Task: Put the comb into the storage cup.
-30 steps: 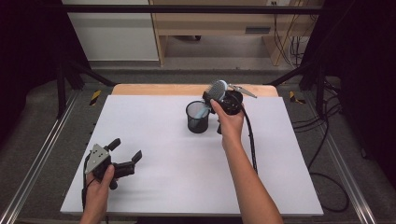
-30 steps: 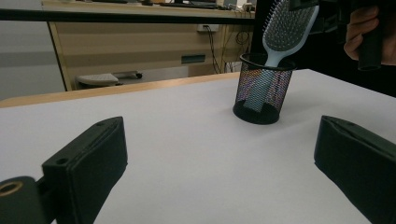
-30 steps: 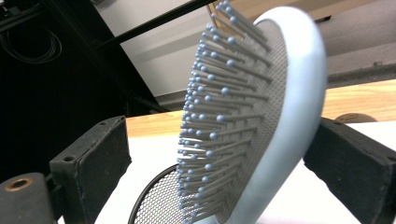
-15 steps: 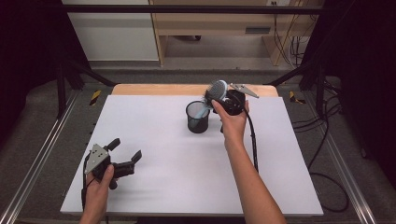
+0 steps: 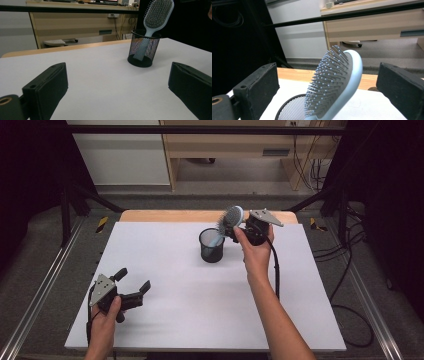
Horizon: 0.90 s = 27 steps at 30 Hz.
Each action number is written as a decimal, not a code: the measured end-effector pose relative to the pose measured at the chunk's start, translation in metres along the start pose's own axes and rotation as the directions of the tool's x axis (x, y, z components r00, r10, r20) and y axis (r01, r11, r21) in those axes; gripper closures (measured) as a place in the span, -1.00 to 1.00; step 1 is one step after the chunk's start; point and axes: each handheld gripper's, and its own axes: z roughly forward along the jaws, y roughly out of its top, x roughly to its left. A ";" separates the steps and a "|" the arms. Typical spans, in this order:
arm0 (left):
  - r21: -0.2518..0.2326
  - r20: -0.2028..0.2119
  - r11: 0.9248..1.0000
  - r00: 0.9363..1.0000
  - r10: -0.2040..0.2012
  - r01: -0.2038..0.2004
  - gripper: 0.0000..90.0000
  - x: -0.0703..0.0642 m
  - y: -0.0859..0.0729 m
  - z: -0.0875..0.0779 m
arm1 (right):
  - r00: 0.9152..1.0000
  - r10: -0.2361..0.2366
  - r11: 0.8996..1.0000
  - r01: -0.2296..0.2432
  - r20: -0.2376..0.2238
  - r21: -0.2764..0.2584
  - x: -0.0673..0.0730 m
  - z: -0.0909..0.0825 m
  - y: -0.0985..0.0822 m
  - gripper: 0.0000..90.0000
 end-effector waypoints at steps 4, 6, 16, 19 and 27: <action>-0.006 -0.016 1.000 1.000 -0.004 0.004 -0.94 0.005 0.001 -0.003 | 0.999 -0.040 0.999 0.040 -0.033 -0.008 -0.003 -0.011 0.004 -0.89; -0.010 -0.023 1.000 1.000 -0.002 0.002 -0.94 0.007 0.002 -0.004 | 0.997 -0.065 0.998 0.065 -0.039 -0.011 -0.005 -0.016 0.007 -0.89; -0.022 -0.043 0.999 0.999 -0.032 0.031 -0.95 0.021 0.002 -0.011 | 0.990 -0.121 0.993 0.120 -0.066 -0.025 -0.023 -0.047 0.014 -0.92; -0.013 -0.046 1.000 0.999 -0.025 0.025 -0.95 0.020 0.000 -0.013 | 0.992 -0.110 0.993 0.108 -0.066 -0.043 -0.034 -0.059 0.018 -0.92; -0.031 -0.030 0.999 0.999 0.012 -0.013 -0.95 0.019 0.002 -0.022 | 0.990 -0.116 0.991 0.109 -0.085 -0.080 -0.064 -0.093 0.014 -0.92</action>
